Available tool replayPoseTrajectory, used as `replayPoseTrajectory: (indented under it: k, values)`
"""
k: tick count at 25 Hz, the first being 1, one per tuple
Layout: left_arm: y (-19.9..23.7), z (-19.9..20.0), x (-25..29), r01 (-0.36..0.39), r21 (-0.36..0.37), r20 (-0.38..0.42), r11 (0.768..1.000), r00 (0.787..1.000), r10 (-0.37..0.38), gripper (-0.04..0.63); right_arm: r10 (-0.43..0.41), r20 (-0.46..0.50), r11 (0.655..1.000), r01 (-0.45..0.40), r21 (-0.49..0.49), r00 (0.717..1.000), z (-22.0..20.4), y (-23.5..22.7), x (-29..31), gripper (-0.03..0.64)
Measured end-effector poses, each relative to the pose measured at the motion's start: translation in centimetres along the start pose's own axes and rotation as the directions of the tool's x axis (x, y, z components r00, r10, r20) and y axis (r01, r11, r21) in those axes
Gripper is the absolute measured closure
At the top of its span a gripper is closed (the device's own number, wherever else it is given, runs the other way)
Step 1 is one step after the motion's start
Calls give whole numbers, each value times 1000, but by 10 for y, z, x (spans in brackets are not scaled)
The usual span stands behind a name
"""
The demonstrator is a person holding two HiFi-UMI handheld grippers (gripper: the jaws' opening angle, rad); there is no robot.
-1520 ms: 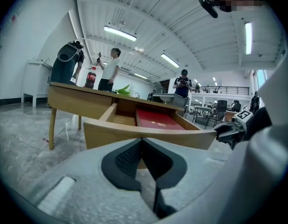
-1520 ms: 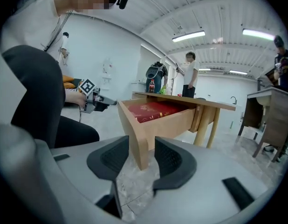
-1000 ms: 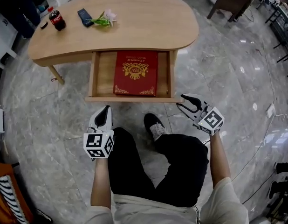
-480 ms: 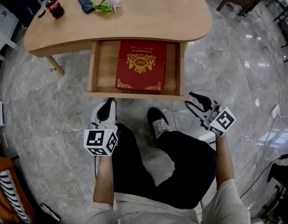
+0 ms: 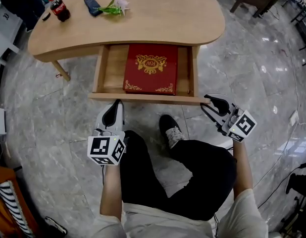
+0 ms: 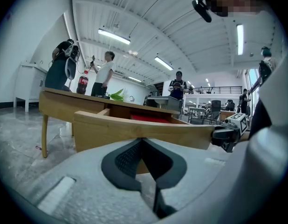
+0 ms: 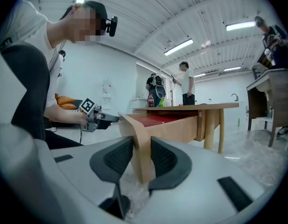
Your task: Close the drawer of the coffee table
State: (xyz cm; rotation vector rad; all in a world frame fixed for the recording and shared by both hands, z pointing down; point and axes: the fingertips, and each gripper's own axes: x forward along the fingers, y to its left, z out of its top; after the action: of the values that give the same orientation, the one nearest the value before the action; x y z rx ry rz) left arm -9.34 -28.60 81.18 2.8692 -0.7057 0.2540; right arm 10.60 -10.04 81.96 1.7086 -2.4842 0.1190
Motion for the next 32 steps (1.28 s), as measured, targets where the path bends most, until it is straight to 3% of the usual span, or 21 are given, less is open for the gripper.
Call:
replayPoseTrajectory:
  k: [7,18,26,32]
  values:
    - [10,18,20,-12,26,-13,1000,1000,12,586,-3,60,1000,2,20,998,15,-17,9,495]
    - [14,15,33,-12,17,11,1000,1000,12,586,21,61,1000,-22,11,998,10,-29,16,497]
    - [23,35,73,-42,40,-27,998,999,43,586,10,104,1000,-11,6,995,22,-71,30,497]
    - [24,39,91,-21,10,2,1000,1000,21,586,13,97,1000,-15,21,995,23,-90,33,497]
